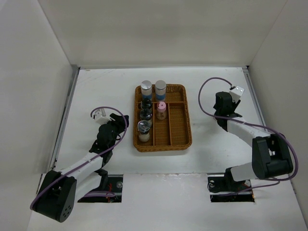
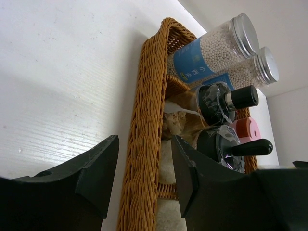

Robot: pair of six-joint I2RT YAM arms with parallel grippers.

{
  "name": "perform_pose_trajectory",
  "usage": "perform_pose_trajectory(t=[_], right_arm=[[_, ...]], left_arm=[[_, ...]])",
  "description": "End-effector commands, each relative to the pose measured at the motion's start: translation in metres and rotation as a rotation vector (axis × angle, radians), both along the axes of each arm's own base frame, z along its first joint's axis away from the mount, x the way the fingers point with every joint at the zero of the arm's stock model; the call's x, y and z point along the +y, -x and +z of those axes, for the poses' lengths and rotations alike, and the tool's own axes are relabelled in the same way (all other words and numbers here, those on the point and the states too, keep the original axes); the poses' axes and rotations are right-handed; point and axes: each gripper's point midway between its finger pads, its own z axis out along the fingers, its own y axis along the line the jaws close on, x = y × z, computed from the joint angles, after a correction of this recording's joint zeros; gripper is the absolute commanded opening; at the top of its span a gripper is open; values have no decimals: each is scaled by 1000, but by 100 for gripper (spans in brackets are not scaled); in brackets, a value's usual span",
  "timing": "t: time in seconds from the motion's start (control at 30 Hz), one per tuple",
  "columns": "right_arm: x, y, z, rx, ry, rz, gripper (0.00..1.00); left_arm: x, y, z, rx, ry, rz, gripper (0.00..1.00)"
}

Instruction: Organize the condiment bottles

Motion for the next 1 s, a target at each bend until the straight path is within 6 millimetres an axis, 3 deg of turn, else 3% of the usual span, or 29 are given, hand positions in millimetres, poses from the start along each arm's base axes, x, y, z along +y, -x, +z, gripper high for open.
perform_pose_trajectory(t=[0.0,0.1,0.2,0.3,0.5,0.63,0.8,0.97], right_arm=[[21,-4,42,-111,-39,53,42],[41,4,70,-168,-38,114,42],[78,19,100,-220,-41,235,42],[123,37,112,-222,-60,386,42],[242,85,124,-243,-168,741,43],[298,103,135,-261,-224,894,43],[340,107,136,-265,-263,997,43],[357,101,104,-201,-232,1021,43]], left_arm=[[-1,-3,13,-54,20,-1,46],[2,-4,9,-43,13,14,46],[0,-4,10,-43,12,6,46],[2,-5,7,-36,4,19,46],[4,-7,8,-41,-3,32,48],[6,-7,10,-47,-1,38,48],[10,-7,9,-47,-15,56,49],[12,-8,13,-61,-26,61,58]])
